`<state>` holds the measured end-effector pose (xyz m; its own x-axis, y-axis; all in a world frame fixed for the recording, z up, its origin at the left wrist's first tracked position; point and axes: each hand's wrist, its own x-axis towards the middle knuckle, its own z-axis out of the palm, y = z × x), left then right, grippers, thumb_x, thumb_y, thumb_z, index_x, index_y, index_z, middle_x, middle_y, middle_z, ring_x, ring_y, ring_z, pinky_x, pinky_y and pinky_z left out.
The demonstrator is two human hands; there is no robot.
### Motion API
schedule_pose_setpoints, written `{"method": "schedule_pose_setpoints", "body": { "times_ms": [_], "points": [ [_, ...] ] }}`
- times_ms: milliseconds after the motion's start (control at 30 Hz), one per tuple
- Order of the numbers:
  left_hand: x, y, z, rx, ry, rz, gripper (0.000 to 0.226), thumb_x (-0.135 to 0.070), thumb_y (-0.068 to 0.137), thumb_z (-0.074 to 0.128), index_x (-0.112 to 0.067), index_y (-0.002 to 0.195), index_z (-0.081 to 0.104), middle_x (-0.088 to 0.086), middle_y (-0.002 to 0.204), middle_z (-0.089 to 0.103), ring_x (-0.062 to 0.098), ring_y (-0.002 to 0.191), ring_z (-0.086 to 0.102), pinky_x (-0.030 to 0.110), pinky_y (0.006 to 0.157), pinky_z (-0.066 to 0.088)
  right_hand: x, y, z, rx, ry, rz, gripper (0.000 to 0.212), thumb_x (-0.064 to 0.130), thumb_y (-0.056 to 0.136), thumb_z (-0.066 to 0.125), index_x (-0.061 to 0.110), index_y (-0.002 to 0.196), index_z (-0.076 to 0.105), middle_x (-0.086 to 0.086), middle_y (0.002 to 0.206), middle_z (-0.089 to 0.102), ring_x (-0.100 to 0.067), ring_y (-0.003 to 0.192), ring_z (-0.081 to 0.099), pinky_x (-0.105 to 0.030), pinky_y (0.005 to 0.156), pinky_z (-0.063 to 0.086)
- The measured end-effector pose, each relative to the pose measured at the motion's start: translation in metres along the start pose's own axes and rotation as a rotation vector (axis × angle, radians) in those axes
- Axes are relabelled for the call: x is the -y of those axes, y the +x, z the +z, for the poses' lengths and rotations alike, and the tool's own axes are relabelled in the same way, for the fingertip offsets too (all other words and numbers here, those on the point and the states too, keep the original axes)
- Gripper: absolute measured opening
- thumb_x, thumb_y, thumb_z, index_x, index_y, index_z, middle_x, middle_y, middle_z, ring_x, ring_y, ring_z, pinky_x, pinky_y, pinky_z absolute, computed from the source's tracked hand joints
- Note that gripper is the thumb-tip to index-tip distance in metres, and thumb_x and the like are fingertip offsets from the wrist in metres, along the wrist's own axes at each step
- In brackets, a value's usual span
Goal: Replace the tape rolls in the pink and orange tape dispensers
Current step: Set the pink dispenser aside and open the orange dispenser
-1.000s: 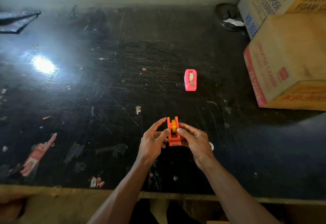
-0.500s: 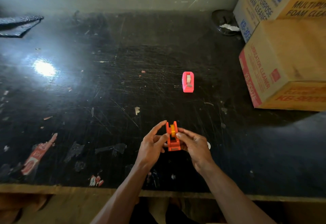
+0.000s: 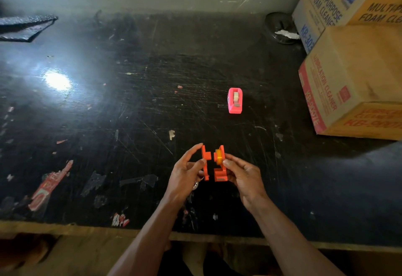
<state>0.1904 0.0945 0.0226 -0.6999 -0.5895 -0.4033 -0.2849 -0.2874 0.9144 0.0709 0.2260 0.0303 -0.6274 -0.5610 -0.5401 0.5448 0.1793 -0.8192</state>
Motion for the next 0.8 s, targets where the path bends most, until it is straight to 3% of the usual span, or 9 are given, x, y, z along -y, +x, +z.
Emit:
{"method": "schedule_pose_setpoints", "body": {
  "times_ms": [100, 233, 300, 367, 467, 633, 800],
  "points": [
    [0.004, 0.007, -0.014, -0.089, 0.127, -0.019, 0.046, -0.025, 0.103, 0.060, -0.045, 0.144, 0.051, 0.001, 0.091, 0.079, 0.012, 0.079, 0.077, 0.035, 0.082, 0.062, -0.002, 0.002, 0.001, -0.014, -0.023, 0.000, 0.025, 0.009, 0.097, 0.065, 0.014, 0.120, 0.074, -0.002, 0.105, 0.082, -0.015, 0.096, 0.078, -0.033, 0.084, 0.060],
    [0.010, 0.017, -0.041, -0.184, 0.422, -0.003, 0.049, -0.034, 0.103, 0.060, -0.051, 0.146, 0.046, -0.003, 0.094, 0.075, 0.012, 0.081, 0.074, 0.025, 0.066, 0.058, -0.008, 0.004, -0.003, -0.053, -0.052, 0.000, 0.025, 0.009, 0.097, 0.066, 0.017, 0.119, 0.075, -0.001, 0.106, 0.081, -0.012, 0.096, 0.078, -0.028, 0.080, 0.059],
    [0.020, 0.027, -0.055, -0.213, 0.544, 0.024, 0.049, -0.035, 0.102, 0.060, -0.050, 0.146, 0.045, -0.003, 0.097, 0.075, 0.017, 0.081, 0.076, 0.029, 0.071, 0.063, -0.012, 0.004, -0.005, -0.070, -0.063, -0.002, 0.025, 0.010, 0.096, 0.067, 0.018, 0.118, 0.075, 0.001, 0.104, 0.082, -0.011, 0.095, 0.078, -0.025, 0.078, 0.060],
    [0.031, 0.041, -0.066, -0.241, 0.686, 0.043, 0.050, -0.039, 0.101, 0.060, -0.052, 0.146, 0.043, -0.004, 0.102, 0.074, 0.013, 0.084, 0.074, 0.035, 0.079, 0.062, -0.015, 0.005, -0.005, -0.083, -0.078, 0.005, 0.026, 0.011, 0.096, 0.068, 0.016, 0.120, 0.075, 0.001, 0.104, 0.082, -0.012, 0.096, 0.077, -0.030, 0.085, 0.061],
    [0.046, 0.055, -0.074, -0.269, 0.868, 0.061, 0.052, -0.042, 0.100, 0.056, -0.051, 0.148, 0.040, 0.002, 0.107, 0.070, 0.016, 0.101, 0.063, 0.031, 0.080, 0.045, -0.020, 0.007, -0.003, -0.098, -0.101, 0.001, 0.028, 0.013, 0.095, 0.069, 0.016, 0.122, 0.074, -0.001, 0.107, 0.081, -0.015, 0.102, 0.076, -0.038, 0.095, 0.059],
    [0.059, 0.059, -0.074, -0.256, 0.893, 0.057, 0.053, -0.047, 0.101, 0.056, -0.046, 0.151, 0.040, 0.003, 0.111, 0.062, 0.017, 0.101, 0.058, 0.032, 0.080, 0.042, -0.021, 0.008, 0.003, -0.104, -0.121, -0.013, 0.027, 0.013, 0.095, 0.068, 0.017, 0.122, 0.075, 0.003, 0.105, 0.082, -0.011, 0.100, 0.076, -0.037, 0.096, 0.058],
    [0.067, 0.064, -0.078, -0.292, 0.841, 0.032, 0.059, -0.058, 0.095, 0.058, -0.046, 0.150, 0.037, 0.005, 0.109, 0.069, 0.009, 0.103, 0.048, 0.031, 0.080, 0.041, -0.020, 0.008, 0.008, -0.093, -0.130, -0.014, 0.027, 0.013, 0.095, 0.068, 0.019, 0.121, 0.075, 0.002, 0.106, 0.081, -0.012, 0.101, 0.076, -0.041, 0.100, 0.057]
  ]
}}
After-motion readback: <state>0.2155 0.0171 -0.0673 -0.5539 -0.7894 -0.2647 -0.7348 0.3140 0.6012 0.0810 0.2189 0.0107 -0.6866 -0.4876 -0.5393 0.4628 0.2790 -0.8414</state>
